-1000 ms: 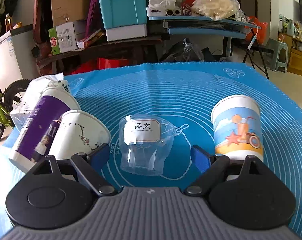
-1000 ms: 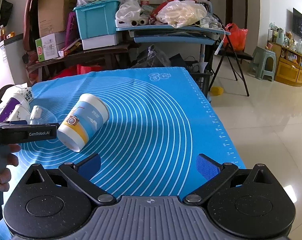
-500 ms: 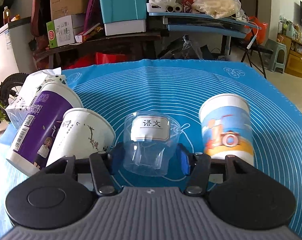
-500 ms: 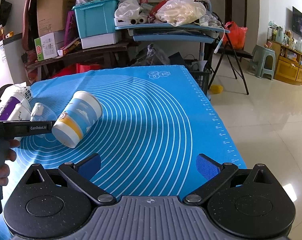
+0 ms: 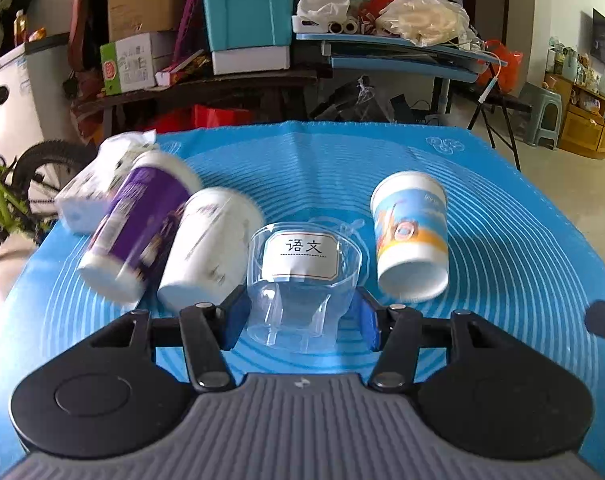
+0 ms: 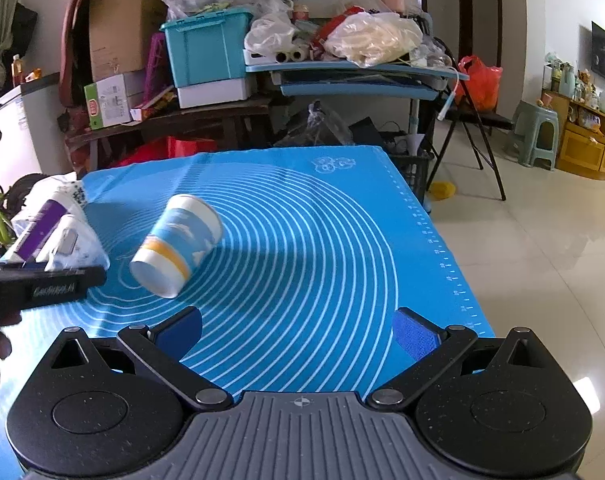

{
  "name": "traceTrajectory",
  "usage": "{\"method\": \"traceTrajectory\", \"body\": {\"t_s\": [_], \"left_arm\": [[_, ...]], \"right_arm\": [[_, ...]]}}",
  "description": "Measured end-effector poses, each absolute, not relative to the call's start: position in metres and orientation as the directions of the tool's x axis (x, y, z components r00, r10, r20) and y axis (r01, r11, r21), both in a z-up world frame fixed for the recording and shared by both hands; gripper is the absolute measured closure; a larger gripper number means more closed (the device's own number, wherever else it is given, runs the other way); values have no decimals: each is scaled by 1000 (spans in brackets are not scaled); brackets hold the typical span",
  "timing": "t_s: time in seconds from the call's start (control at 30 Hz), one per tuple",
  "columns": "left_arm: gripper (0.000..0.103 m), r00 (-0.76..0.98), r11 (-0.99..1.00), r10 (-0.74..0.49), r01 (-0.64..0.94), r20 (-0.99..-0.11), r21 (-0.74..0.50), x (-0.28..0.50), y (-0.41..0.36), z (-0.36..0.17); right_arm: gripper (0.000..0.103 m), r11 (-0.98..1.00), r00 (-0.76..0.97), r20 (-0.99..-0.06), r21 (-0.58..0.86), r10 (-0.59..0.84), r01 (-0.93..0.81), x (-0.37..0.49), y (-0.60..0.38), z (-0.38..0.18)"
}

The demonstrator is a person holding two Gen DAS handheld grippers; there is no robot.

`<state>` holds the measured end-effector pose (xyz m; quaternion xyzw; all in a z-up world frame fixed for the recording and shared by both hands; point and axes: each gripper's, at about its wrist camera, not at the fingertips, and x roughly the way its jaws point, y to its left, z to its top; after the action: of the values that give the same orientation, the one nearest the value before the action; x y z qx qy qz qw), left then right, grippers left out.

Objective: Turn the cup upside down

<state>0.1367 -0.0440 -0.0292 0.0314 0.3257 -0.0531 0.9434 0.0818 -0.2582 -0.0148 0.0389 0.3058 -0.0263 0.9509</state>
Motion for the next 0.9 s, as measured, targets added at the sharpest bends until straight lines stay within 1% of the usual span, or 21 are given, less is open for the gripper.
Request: {"method": "traceTrajectory", "body": {"t_s": [0.4,0.7,0.9], "left_arm": [[46,742,995,-82,97,-666,-15,74,-21,-27],[46,698,994,-98,97,-710,-41,51,-15,-40],[45,702,994,-95,101,-706,-33,49,-15,-43]], "right_arm": [[0,999,807,-591,49,16,16,47,-228,-6],[0,999,799,-601,43,28,-3,28,-213,-4],[0,999,793,-608,34,31,-12,25,-208,-4]]}}
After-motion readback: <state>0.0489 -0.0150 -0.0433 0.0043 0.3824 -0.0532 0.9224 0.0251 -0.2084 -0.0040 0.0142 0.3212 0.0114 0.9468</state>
